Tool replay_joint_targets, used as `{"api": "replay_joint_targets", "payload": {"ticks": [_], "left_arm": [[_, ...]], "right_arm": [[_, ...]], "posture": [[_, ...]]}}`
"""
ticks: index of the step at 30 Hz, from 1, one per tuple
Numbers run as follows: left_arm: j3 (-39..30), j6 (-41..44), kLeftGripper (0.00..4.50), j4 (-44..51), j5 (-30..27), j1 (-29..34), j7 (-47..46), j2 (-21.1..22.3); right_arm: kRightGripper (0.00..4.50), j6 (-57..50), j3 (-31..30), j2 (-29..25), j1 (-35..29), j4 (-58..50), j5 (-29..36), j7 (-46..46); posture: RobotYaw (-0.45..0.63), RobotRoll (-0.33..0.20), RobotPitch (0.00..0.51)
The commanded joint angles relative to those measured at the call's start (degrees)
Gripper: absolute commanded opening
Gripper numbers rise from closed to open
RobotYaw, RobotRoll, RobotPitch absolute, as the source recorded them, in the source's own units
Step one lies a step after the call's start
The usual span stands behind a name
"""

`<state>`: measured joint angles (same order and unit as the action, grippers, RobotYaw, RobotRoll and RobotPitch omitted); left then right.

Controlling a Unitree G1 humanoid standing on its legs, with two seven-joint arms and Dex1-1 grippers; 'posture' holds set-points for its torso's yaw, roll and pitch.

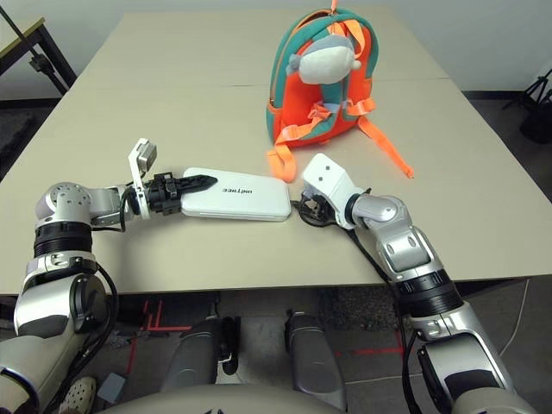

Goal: Put the pencil case into the backpack and zip it.

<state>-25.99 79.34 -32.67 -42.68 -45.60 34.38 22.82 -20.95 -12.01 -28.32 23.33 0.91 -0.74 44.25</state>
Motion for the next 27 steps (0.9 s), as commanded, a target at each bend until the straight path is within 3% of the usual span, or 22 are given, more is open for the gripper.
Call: {"api": "replay_joint_targets", "payload": {"ticks": [1, 13, 19, 27], "left_arm": [[-2.56, -1.74, 1.28, 1.95, -1.51, -2.82, -0.68, 1.32], [-6.43, -7.71, 1.27, 4.8, -2.66, -8.44, -1.21, 4.81], [-6.17, -17.8, 1.27, 2.81, 0.01, -10.99, -3.46, 6.14], [-4.89, -35.68, 1.27, -1.82, 5.19, -13.86, -5.63, 6.01]], "right_arm": [[4.5, 1.04, 0.1, -0.71, 0.7, 1.58, 0.22, 0.82], [4.5, -1.42, 6.65, -2.54, 2.18, 5.41, 3.14, -1.44], [4.5, -8.16, 15.48, -0.37, 4.14, 5.33, 9.1, -6.71], [4.5, -9.9, 26.57, 5.44, 13.35, 11.6, 14.68, -19.57]], "posture": [[-0.17, 0.0, 0.136], [-0.16, 0.0, 0.13], [-0.16, 0.0, 0.127], [-0.17, 0.0, 0.12]]}}
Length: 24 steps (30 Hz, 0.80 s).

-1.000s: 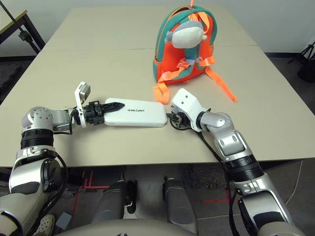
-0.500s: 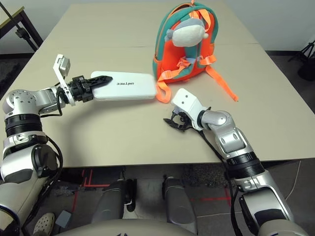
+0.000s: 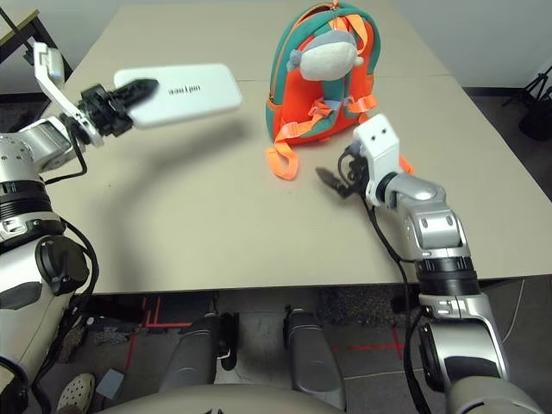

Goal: Put the pencil case into the backpack and zip it.

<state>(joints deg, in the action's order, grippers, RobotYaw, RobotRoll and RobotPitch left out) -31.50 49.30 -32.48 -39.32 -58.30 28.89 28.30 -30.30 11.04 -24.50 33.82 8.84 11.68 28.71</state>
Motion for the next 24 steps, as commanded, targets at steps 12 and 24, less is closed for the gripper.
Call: {"api": "replay_joint_targets", "payload": {"ticks": [12, 24], "left_arm": [[2.54, -11.43, 1.27, -5.49, 2.71, -2.21, 0.12, 0.39], [3.45, -11.14, 1.27, -4.91, 2.23, -1.66, 0.06, 0.41]], "right_arm": [[4.5, 6.08, 3.77, 2.88, 15.92, 22.17, 3.39, -4.75], [4.5, 18.07, 0.55, 4.74, 25.34, 43.17, 0.54, -1.68]], "posture": [[-0.16, 0.0, 0.122], [-0.14, 0.0, 0.123]]}}
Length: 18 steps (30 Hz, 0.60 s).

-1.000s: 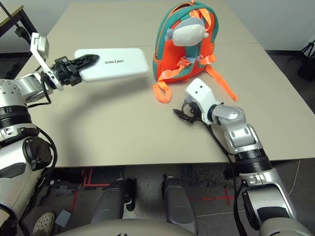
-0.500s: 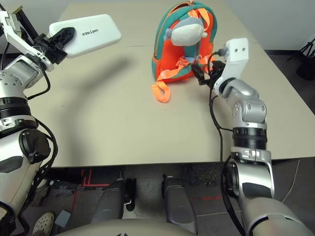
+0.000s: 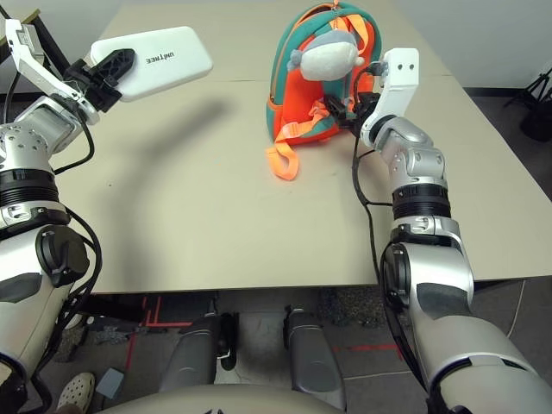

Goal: Put the pencil case into the backpack and zip it.

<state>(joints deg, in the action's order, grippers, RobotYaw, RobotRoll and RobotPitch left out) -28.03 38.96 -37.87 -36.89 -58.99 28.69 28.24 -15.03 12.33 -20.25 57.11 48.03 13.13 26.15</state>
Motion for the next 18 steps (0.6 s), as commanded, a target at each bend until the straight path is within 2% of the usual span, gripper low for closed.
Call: {"api": "replay_joint_targets", "payload": {"ticks": [1, 9, 18], "left_arm": [[-0.01, -0.67, 1.27, 0.83, -0.29, -0.78, 0.15, 0.31], [-0.11, 0.5, 1.27, 3.51, -0.92, 0.1, -1.13, -0.7], [-0.02, 1.96, 1.27, 6.12, -1.36, 0.73, -2.62, -2.27]], "right_arm": [[4.5, 3.84, -0.94, 0.84, 2.75, 5.65, -1.2, 0.97], [4.5, 12.74, -1.08, 0.97, 6.21, 14.57, -3.96, -0.99], [4.5, 17.93, -0.52, -0.28, 8.01, 18.19, -5.67, -4.45]], "posture": [[-0.14, 0.0, 0.122], [-0.14, 0.0, 0.122], [-0.14, 0.0, 0.124]]}}
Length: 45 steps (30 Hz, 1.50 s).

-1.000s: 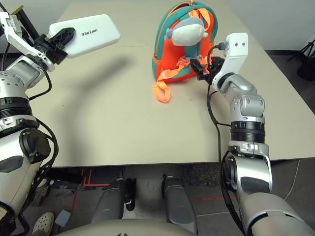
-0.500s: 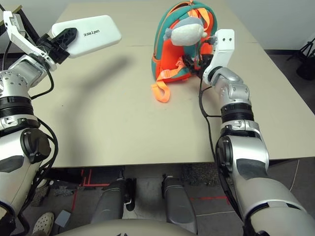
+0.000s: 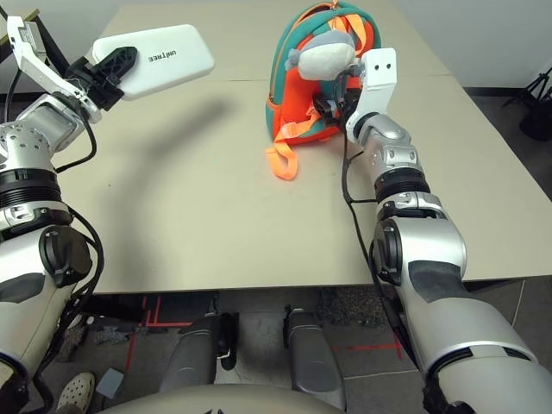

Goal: Put the pencil case into the backpack and zip it.

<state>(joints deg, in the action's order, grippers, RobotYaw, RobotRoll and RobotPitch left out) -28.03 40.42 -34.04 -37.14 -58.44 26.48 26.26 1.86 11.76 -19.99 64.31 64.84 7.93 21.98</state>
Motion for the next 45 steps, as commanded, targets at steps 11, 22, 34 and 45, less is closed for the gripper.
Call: {"api": "replay_joint_targets", "payload": {"ticks": [11, 22, 34, 45], "left_arm": [[0.14, 1.18, 1.27, 3.39, -1.15, 0.23, -1.16, -1.48], [0.22, 1.28, 1.27, 4.07, -1.37, 0.45, -1.65, -2.25], [0.51, 0.37, 1.27, 2.54, -1.09, 0.38, -0.87, -3.03], [1.0, -0.74, 1.27, 0.45, -0.72, -0.05, 0.11, -3.31]], "right_arm": [[3.56, 1.29, 0.35, 1.45, 1.52, 2.03, 0.27, 1.84], [0.17, -0.1, -0.24, 1.23, -1.13, -3.41, 0.83, 5.4], [0.17, -24.47, -2.09, -0.33, -16.93, -47.51, 7.46, 8.45], [0.17, -47.9, -0.19, -2.0, -26.38, -80.33, 15.65, 2.02]], "posture": [[-0.14, 0.0, 0.122], [-0.14, 0.0, 0.124], [-0.16, 0.0, 0.116], [-0.19, 0.0, 0.118]]}}
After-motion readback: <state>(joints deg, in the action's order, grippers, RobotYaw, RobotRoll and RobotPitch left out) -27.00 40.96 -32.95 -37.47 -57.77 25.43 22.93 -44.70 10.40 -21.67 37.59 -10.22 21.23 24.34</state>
